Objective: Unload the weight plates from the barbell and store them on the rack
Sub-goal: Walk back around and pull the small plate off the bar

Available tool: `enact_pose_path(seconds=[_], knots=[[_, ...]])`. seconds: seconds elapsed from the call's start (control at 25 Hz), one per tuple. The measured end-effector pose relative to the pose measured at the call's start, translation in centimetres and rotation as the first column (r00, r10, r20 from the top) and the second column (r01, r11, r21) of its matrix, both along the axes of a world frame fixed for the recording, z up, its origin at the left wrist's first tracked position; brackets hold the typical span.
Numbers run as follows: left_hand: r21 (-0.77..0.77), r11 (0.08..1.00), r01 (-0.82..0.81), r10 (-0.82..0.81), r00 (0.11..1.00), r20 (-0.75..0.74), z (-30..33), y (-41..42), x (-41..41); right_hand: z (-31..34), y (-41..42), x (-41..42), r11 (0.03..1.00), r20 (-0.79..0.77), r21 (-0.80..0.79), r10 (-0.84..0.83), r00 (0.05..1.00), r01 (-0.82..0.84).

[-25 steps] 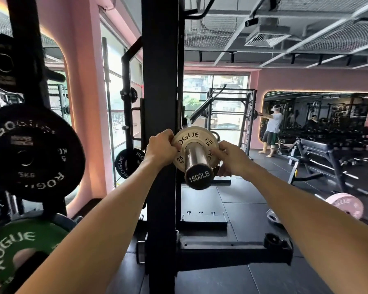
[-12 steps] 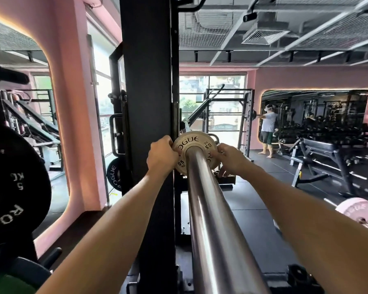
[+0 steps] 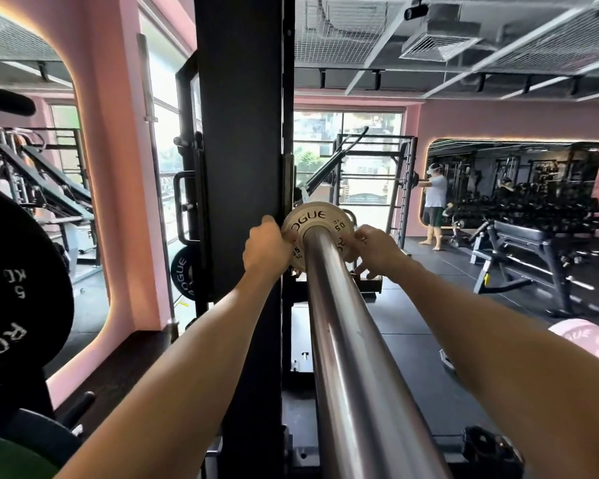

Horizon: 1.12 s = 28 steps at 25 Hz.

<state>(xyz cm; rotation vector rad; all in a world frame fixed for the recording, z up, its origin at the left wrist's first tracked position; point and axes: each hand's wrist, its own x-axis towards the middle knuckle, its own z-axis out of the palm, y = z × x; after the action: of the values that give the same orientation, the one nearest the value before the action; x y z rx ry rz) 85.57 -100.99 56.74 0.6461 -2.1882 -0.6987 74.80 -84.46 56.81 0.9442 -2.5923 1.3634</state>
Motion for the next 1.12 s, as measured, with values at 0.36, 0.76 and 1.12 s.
enact_pose_path(seconds=[0.36, 0.76, 1.12], knots=[[0.196, 0.929, 0.313, -0.349, 0.918, 0.187, -7.1, 4.7, 3.0, -1.9, 9.4, 3.7, 0.987, -0.035, 0.150, -0.056, 0.998, 0.060], [0.055, 0.886, 0.460, -0.463, 0.876, 0.134, -5.6, 24.1, 4.1, -5.6, 30.5, 10.2, 0.957, 0.045, 0.182, -0.235, 0.971, 0.224], [0.077, 0.856, 0.511, -0.516, 0.835, 0.192, -10.7, 31.4, -2.9, -11.5, 38.0, 5.1, 0.920, 0.082, 0.245, -0.333, 0.939, 0.304]])
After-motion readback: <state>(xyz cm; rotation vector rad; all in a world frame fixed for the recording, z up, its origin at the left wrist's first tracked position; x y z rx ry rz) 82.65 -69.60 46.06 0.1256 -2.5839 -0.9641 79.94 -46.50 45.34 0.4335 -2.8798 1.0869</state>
